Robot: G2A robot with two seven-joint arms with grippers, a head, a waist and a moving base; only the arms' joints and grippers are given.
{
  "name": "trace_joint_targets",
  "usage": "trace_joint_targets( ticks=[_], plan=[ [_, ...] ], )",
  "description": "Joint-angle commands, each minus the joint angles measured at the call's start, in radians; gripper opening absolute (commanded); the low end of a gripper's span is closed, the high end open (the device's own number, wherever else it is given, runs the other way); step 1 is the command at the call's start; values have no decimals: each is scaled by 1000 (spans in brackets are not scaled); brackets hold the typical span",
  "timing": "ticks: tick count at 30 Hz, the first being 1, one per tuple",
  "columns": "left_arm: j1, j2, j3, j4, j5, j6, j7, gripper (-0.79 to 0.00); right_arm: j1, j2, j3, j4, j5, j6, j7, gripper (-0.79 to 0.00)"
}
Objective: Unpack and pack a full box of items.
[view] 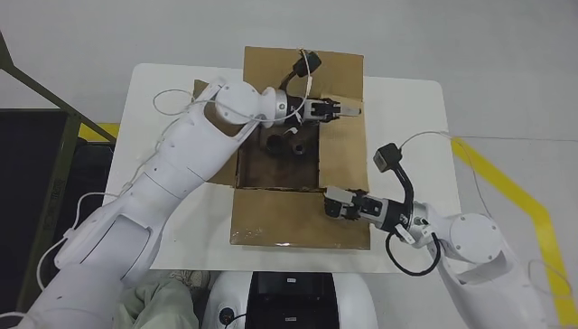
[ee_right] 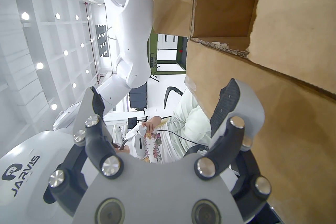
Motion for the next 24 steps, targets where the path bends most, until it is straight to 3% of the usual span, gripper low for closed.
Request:
trace_joint_targets(
  ticks=[1, 11, 17, 24],
  plan=[
    [2, 1, -12, -4, -1, -9, 5, 0, 4, 1, -7, 3, 3, 9, 9, 0],
    [44, 10, -76, -92, -61, -43, -9, 0, 69, -3, -73, 78, 3, 63, 2, 0],
    [54, 11, -88, -131, -69, -43, -37, 0, 59, -6, -64, 80, 3, -17, -94, 0],
    [69, 19, -121, -167, -75, -38, -64, 0, -26, 3, -13, -2, -44, -90, -163, 0]
  ],
)
